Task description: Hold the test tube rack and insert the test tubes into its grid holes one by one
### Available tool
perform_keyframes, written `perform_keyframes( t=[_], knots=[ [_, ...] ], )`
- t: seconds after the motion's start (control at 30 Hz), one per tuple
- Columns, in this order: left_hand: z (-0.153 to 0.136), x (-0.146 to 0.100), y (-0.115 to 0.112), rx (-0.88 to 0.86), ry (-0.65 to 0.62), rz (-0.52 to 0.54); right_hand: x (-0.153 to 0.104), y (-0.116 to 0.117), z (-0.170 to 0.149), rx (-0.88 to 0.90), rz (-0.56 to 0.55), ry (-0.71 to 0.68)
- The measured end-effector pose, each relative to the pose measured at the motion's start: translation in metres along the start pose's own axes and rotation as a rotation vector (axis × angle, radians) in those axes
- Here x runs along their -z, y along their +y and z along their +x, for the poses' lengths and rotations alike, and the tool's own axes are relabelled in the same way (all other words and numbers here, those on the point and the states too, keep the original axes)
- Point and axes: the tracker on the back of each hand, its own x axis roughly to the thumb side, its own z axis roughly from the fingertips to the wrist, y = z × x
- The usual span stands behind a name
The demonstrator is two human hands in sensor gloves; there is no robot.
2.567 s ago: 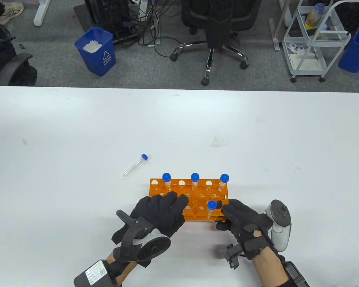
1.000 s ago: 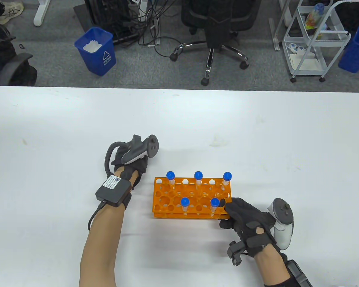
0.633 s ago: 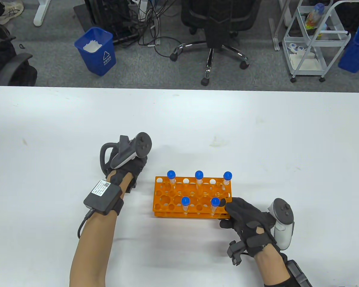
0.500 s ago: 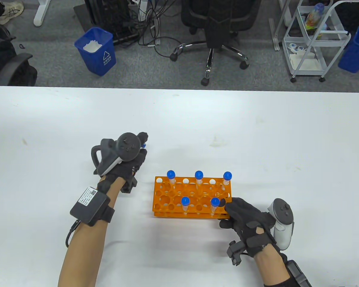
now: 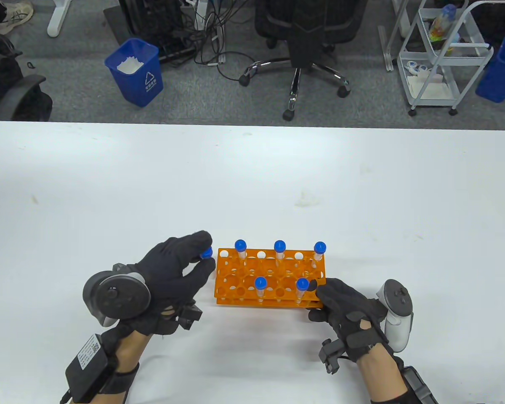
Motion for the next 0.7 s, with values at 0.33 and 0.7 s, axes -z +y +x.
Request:
perform_keyframes(
  t=[0.33,0.7],
  knots=[
    [0.002,-0.025,-0.020,0.049,-0.061,-0.032,0.000,0.000,0.000,0.005,-0.001,-0.002],
    [0.003,-0.031,-0.034,0.168,-0.118,-0.076,0.000,-0.001,0.000,0.018,0.001,-0.007]
  ],
)
